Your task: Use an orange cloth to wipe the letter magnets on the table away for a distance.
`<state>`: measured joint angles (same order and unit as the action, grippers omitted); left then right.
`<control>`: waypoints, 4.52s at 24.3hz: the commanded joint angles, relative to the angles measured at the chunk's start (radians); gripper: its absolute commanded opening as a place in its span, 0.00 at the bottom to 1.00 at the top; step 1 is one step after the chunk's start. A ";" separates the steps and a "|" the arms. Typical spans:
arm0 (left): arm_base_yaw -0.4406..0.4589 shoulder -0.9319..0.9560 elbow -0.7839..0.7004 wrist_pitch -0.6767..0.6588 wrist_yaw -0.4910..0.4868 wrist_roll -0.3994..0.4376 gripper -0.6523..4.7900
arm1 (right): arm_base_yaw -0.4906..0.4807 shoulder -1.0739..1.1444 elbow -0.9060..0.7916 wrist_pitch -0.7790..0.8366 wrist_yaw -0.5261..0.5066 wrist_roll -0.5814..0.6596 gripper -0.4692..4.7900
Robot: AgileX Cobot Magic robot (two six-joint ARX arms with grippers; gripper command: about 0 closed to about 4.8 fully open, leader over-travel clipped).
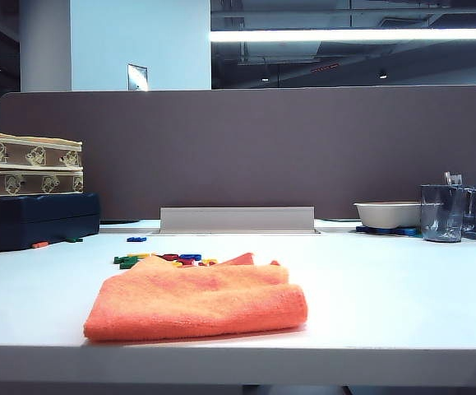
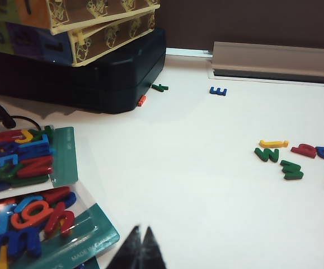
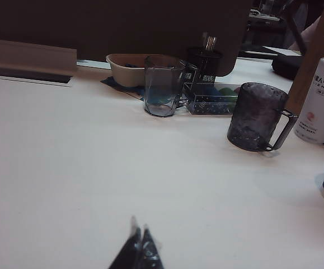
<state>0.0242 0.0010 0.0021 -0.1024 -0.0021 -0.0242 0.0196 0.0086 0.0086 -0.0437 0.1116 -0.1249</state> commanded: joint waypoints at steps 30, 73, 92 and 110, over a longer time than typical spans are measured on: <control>-0.057 0.033 0.115 0.179 0.375 0.005 0.20 | -0.001 -0.009 0.000 0.011 0.001 0.001 0.09; -0.570 1.408 0.419 0.627 0.380 0.253 0.63 | 0.000 -0.009 0.000 0.011 0.001 0.001 0.09; -0.583 1.554 0.446 0.528 0.314 0.253 0.62 | 0.000 -0.009 0.000 0.011 0.001 0.001 0.09; -0.649 1.658 0.817 0.530 0.312 0.253 0.11 | 0.000 -0.009 0.000 0.011 0.001 0.001 0.09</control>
<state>-0.6224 1.6321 0.7937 0.4271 0.3107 0.2283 0.0193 0.0090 0.0086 -0.0437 0.1116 -0.1249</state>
